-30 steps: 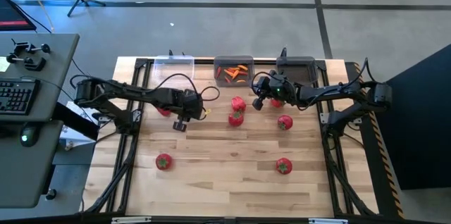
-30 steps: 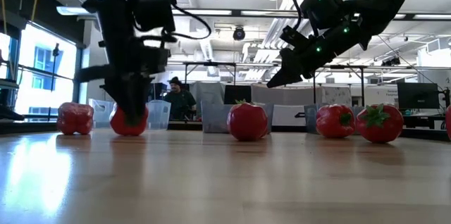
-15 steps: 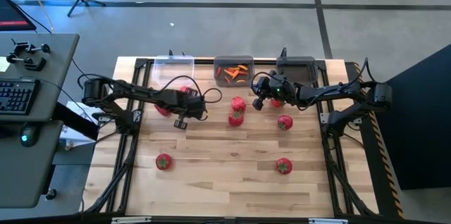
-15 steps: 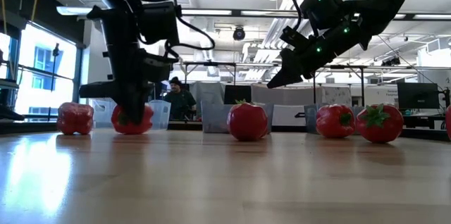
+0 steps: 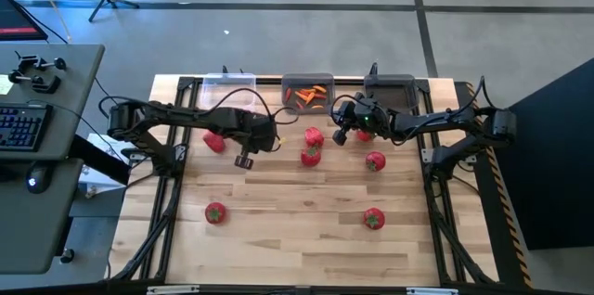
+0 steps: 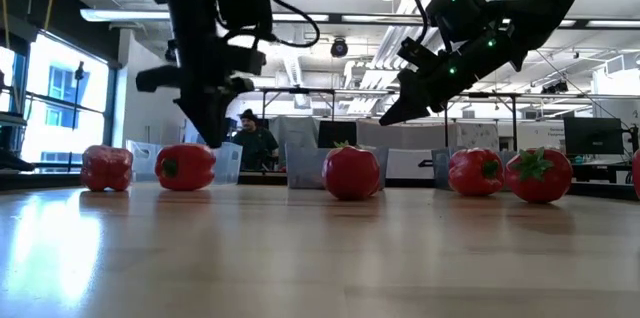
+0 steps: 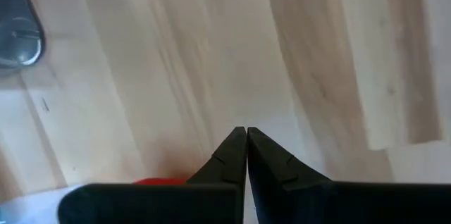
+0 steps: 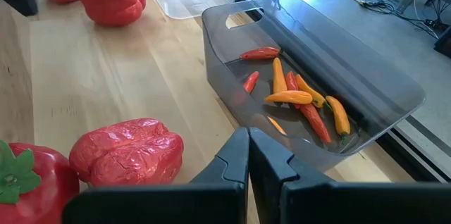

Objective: Sort produce into baskets
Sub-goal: Put the red bell pepper into the transparent bin

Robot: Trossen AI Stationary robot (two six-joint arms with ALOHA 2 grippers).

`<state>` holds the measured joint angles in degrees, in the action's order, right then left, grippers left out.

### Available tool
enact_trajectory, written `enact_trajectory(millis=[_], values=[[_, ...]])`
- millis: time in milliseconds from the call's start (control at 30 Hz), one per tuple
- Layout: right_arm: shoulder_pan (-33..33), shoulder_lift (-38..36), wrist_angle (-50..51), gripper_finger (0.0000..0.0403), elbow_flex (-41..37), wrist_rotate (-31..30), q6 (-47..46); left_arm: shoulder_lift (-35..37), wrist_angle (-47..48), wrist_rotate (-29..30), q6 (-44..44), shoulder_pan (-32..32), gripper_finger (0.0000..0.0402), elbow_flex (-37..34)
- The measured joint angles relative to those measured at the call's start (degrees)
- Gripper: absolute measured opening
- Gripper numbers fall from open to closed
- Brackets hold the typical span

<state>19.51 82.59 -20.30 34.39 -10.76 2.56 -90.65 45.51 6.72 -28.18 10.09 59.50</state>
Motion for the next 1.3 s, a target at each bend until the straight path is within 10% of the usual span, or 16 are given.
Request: enact_trajectory(millis=[500, 767, 1300], values=[[0.01, 0.00, 0.84, 0.0000, 0.00, -0.01, 0.42, 3.22, 11.99, 3.40, -0.71, -0.54, 0.0049, 0.86], [-0.01, 0.00, 0.84, 0.0000, 0.00, -0.01, 0.42, 3.51, 8.74, 15.92, -4.13, -2.38, 0.0101, -7.63], [-0.01, 0.01, 1.26, 0.0000, 0.00, -0.01, 0.42, 3.51, 2.26, 18.97, -6.61, -1.45, 0.0083, -11.18]])
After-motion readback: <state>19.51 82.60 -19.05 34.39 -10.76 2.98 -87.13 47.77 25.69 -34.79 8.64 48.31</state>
